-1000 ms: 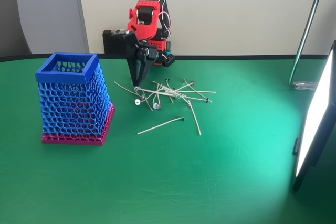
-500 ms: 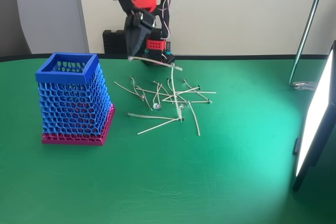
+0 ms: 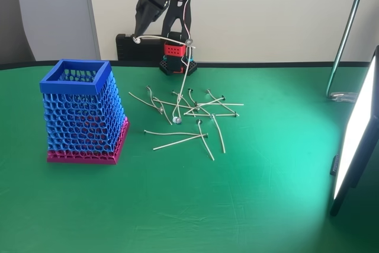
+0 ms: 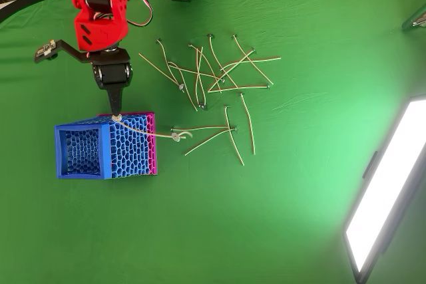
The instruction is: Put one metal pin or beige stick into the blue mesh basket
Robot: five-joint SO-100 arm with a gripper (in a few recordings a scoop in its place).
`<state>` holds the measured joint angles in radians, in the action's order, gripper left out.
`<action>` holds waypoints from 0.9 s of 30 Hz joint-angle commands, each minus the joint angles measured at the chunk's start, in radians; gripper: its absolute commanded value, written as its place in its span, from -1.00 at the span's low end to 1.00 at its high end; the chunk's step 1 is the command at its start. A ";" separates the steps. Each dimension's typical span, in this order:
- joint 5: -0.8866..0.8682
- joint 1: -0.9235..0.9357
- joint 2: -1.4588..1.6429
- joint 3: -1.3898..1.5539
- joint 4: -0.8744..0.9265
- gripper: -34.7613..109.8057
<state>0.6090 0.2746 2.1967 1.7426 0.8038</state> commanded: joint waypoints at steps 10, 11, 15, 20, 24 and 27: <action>-0.100 0.048 0.038 0.083 -0.152 -0.51; -0.106 0.049 0.041 0.091 -0.170 -0.51; -0.178 0.071 0.041 0.130 -0.285 -0.51; -0.247 0.087 0.040 0.192 -0.368 -0.51; -0.331 0.095 0.044 0.183 -0.374 -0.51; -0.330 0.080 0.029 0.143 -0.268 -0.51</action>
<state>0.2945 0.3605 2.2243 1.9328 0.4955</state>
